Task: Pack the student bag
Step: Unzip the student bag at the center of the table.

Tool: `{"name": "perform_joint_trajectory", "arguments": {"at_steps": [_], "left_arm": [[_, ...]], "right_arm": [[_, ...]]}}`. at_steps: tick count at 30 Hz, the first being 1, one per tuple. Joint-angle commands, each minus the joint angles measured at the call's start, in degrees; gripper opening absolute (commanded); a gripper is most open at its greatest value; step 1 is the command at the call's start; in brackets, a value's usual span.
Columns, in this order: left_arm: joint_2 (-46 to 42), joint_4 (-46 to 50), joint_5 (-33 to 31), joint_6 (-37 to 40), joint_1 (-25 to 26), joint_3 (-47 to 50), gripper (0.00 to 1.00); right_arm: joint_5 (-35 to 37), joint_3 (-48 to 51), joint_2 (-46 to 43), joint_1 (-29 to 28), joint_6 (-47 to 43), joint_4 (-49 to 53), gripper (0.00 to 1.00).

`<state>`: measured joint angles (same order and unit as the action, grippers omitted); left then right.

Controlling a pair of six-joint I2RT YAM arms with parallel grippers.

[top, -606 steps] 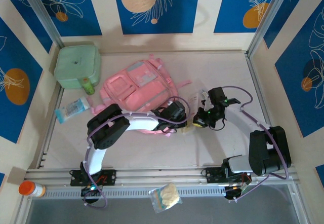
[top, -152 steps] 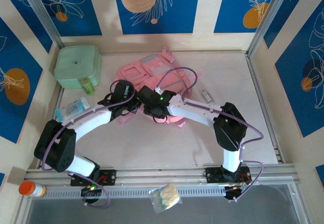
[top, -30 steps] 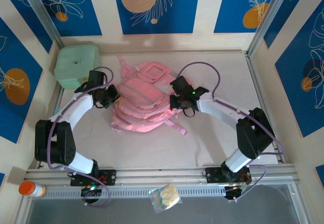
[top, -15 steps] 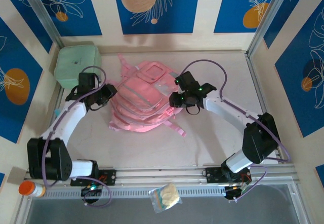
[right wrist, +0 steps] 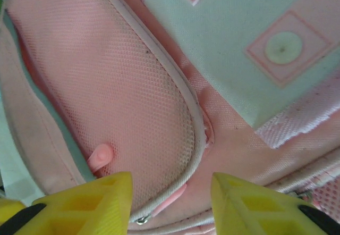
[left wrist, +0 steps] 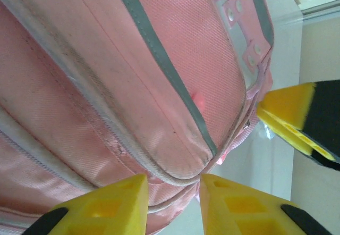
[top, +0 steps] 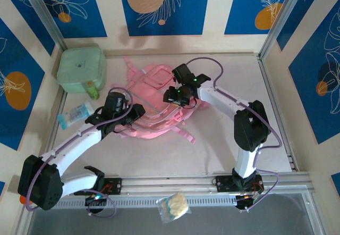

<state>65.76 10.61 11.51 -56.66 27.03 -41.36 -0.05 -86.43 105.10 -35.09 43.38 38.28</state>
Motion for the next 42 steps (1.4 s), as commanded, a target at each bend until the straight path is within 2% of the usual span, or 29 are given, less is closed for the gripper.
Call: {"name": "perform_joint_trajectory", "arguments": {"at_steps": [1,7,10,14,21,28,32,35,37,39,42], "left_arm": [[0.68,-4.42,-3.17,-3.56,2.05,1.68,0.3],[2.25,-5.67,-7.2,-6.14,7.09,1.64,0.38],[2.44,-5.19,-10.02,-7.86,9.54,1.38,0.43],[2.81,-1.34,-17.04,-9.83,13.39,0.58,0.5],[8.68,-5.48,-19.18,-8.35,14.34,-1.13,0.69],[14.65,-8.74,-21.49,-6.09,13.01,-4.05,0.71],[15.99,-13.05,-19.76,-1.07,10.05,-4.89,0.7],[16.42,-12.6,-17.08,4.67,6.63,-7.05,0.7],[15.44,-11.35,-15.36,8.07,5.05,-8.0,0.7],[12.45,-9.09,-16.89,10.31,5.01,-7.39,0.72],[8.82,-6.16,-16.43,7.56,5.65,-5.19,0.76]], "right_arm": [[0.37,-3.42,2.84,0.05,1.27,3.84,0.44],[-2.4,-3.52,5.62,-0.19,1.64,-0.17,0.42],[-1.99,-5.1,6.91,-0.24,0.98,0.54,0.34],[-3.39,-3.81,5.67,-0.24,0.74,-2.24,0.2],[-5.02,-2.98,4.07,-0.37,2.48,-4.08,0.0],[-7.9,1.02,-1.94,-0.24,10.34,-9.91,0.0],[-7.95,4.03,-4.23,-0.42,16.48,-12.18,0.0],[-8.84,6.02,-5.26,-1.26,20.58,-16.29,0.0],[-8.04,5.25,-4.83,-1.82,21.6,-16.66,0.0],[-6.9,4.4,-4.46,-1.73,22.31,-16.02,0.0],[-6.0,4.56,-4.53,-1.14,22.94,-16.53,0.0]]}}
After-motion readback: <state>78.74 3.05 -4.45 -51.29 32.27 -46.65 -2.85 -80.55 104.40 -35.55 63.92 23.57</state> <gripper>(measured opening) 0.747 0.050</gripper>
